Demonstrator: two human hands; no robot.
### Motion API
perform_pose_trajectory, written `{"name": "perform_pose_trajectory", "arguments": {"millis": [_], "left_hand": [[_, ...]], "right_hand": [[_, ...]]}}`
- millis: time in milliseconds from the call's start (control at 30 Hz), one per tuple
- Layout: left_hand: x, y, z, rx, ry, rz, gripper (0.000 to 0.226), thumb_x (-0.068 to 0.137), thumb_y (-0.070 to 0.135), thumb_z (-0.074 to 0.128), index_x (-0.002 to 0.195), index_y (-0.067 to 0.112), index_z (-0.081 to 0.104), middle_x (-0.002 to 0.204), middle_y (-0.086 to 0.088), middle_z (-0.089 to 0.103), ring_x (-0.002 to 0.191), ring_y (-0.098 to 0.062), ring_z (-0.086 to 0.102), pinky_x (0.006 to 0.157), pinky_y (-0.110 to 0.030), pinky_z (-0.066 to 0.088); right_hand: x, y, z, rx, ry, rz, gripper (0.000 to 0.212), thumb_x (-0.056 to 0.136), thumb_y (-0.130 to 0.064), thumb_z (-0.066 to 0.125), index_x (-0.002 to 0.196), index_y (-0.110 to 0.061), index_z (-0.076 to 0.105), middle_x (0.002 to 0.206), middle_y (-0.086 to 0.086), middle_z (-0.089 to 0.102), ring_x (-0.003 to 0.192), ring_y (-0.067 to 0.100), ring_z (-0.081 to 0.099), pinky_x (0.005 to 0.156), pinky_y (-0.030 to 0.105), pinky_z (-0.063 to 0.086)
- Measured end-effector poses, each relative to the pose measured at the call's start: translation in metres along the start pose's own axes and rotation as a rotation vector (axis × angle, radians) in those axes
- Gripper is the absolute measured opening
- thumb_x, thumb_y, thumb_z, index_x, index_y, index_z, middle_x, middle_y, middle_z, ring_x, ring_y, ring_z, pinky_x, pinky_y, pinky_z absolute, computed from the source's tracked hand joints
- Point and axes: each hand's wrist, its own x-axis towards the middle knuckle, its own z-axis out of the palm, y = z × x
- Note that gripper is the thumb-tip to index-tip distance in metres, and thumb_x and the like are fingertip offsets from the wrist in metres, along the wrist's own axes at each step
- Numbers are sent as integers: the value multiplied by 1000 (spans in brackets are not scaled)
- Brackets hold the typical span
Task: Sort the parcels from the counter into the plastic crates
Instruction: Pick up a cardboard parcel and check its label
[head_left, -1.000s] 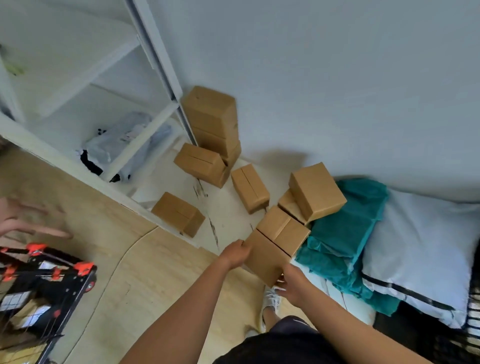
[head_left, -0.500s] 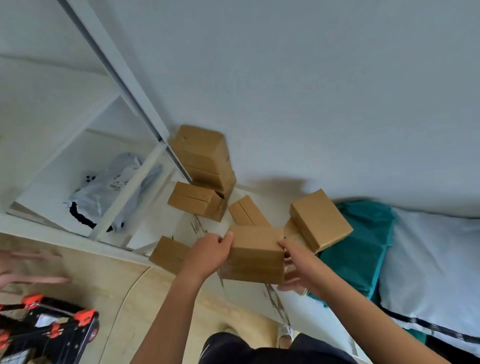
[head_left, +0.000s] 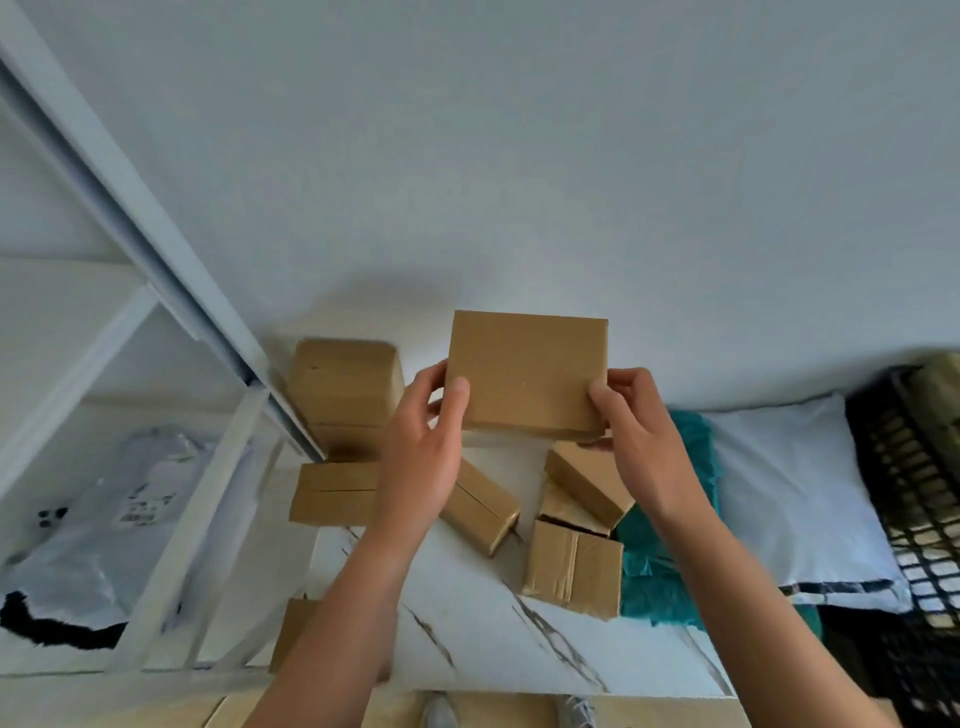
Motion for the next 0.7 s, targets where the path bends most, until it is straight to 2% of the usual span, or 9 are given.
{"name": "perform_pose_trajectory", "arguments": {"millis": [67,167,267,433,500,533,600,700], "left_hand": [[-6,11,-11,-86,1,76,30,107,45,50,134,39,61,122,19,71,112,1,67,81,-12,53],[-18,24,-24,-183,-9,201,28,109,36,53,135,34,61,127,12,71,118,-7,68,89,-16,55],[-28,32,-32,-202,-31,268,26,109,33,54,134,34,61,127,11,71,119,-9,68,93,-20,57],[-32,37,-27,-197,-49,228,27,108,34,55,134,34,62,124,16,71,114,-2,68,88,-13,54],[-33,37,-24,-183,-65,244,35,104,40,58,138,34,59,128,18,69,120,-3,66,93,-17,57],[-34,36,-23,-181,-68,262,41,99,39,59,139,33,57,131,17,68,123,-5,64,97,-21,57],[-38,38,-20,-185,-69,326,47,95,33,62,142,31,52,138,14,64,131,-11,61,104,-28,55],[-48,44,-13,-183,-64,471,54,96,21,65,147,22,45,147,2,59,138,-22,57,109,-30,51]], "right_hand": [[-18,-13,3,33,60,-82,16,106,-42,51,116,-31,55,120,-15,65,100,-1,65,91,38,58],[-47,-29,7,77,149,-240,26,96,-40,48,118,-26,54,112,-19,66,90,-7,63,77,16,51],[-66,-34,6,73,172,-332,27,98,-35,47,120,-20,53,106,-25,68,89,-6,64,74,14,51],[-65,-35,-5,52,129,-335,28,98,-42,49,121,-27,54,113,-26,69,99,-1,68,80,19,54],[-63,-33,-14,63,87,-366,31,97,-41,53,126,-28,54,124,-20,68,115,5,66,89,28,57],[-63,-31,-20,57,59,-393,35,97,-39,56,130,-27,53,133,-14,65,126,11,62,97,37,56],[-63,-30,-33,23,13,-481,35,98,-26,58,132,-23,50,145,-4,59,139,21,54,111,55,48],[-69,-28,-51,13,-1,-619,40,95,0,55,132,-16,46,156,7,50,145,29,48,114,61,43]]}}
